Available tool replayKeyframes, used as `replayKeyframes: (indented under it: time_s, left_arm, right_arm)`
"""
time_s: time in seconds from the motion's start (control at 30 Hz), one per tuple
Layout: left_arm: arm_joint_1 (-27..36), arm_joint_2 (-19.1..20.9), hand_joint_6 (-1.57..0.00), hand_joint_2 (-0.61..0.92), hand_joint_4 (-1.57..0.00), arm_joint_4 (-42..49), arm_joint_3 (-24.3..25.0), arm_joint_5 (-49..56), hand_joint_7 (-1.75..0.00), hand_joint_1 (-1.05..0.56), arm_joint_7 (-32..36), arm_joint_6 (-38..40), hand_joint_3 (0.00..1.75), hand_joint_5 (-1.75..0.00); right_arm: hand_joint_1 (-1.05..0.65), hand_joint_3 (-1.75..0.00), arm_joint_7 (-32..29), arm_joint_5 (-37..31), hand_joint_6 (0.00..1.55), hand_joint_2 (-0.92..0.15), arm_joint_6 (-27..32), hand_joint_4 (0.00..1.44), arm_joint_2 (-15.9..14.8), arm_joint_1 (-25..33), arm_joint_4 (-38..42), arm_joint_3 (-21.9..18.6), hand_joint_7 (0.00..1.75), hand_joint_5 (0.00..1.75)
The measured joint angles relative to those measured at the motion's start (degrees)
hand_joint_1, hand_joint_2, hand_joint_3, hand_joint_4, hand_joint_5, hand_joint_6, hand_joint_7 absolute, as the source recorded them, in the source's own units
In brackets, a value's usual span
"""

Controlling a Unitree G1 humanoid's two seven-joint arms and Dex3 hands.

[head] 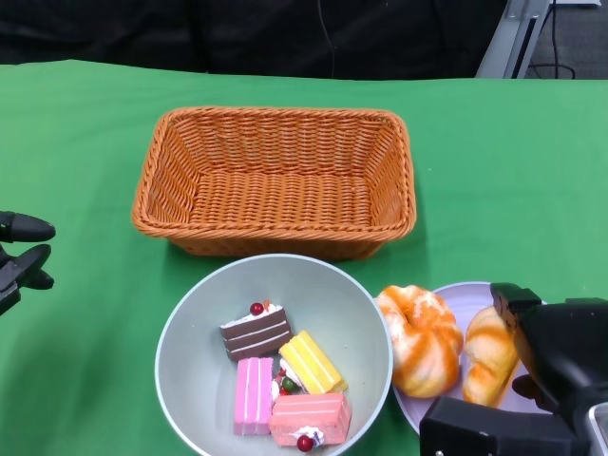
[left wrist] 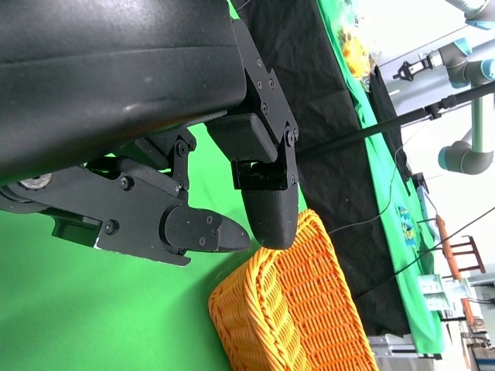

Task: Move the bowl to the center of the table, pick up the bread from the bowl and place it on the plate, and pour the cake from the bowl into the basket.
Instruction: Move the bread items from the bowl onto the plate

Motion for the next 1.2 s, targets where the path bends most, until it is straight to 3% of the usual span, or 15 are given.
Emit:
replayKeyframes:
  time_s: [0.2, 0.47, 0.6, 0.83, 0.93, 1.07, 1.2]
  left_arm:
    - [0.0, 0.03, -0.86, 0.92, -0.8, 0.39, 0.01, 0.03, -0.86, -0.15, 0.0, -0.19, 0.2, -1.27]
    - [-0.01, 0.14, -0.87, 0.92, -0.82, 1.07, 0.16, -0.05, -0.85, -0.15, -0.01, -0.35, 0.21, -1.27]
    - [-0.01, 0.29, -0.87, 0.92, -0.82, 1.1, 0.16, 0.08, -0.86, -0.14, 0.04, -0.38, 0.21, -1.28]
    - [0.0, 0.29, -0.87, 0.92, -0.81, 1.09, 0.16, -0.04, -0.87, -0.14, -0.01, -0.5, 0.22, -1.29]
    - [0.0, 0.29, -0.87, 0.92, -0.8, 1.1, 0.11, 0.08, -0.88, -0.15, 0.0, -0.76, 0.2, -1.29]
    - [0.0, 0.29, -0.86, 0.92, -0.8, 1.11, -0.04, 0.43, -0.88, -0.2, 0.06, -0.83, 0.18, -1.28]
    - [0.05, 0.33, -0.86, 0.92, -0.8, 1.75, -0.49, 1.8, -0.87, -0.22, 0.52, -2.68, 0.17, -1.28]
  right_arm:
    - [-0.48, -0.11, 1.15, -0.32, 0.2, -0.92, 0.08, 0.39, 1.42, -0.01, -0.56, -0.21, 0.0, 0.01]
    - [-0.6, -0.16, 2.83, 7.34, 0.24, -0.92, 0.28, 0.47, 3.89, -0.02, -7.17, -3.9, 0.01, 0.05]
    - [-0.61, -0.14, 7.91, 9.0, 0.25, -0.92, 0.85, 0.48, 3.95, -0.44, -10.9, -5.27, 0.01, 0.05]
    - [-0.69, -0.15, 22.24, 11.08, 0.26, -0.92, 3.93, 0.46, 4.27, -3.27, -16.94, -8.25, 0.01, 0.02]
    - [-0.67, -0.16, 24.12, 19.79, 0.29, -0.92, 6.51, 0.48, 6.5, -5.26, -20.32, -12.61, 0.02, 0.03]
    - [-0.6, -0.13, 22.25, 35.7, 0.36, -0.92, 8.41, 0.51, 10.68, -6.06, -22.39, -19.21, 0.04, 0.04]
    - [-0.53, -0.1, 16.71, 53.91, 0.44, -0.92, 4.71, 0.61, 14.62, -4.64, -22.47, -26.63, 0.07, 0.09]
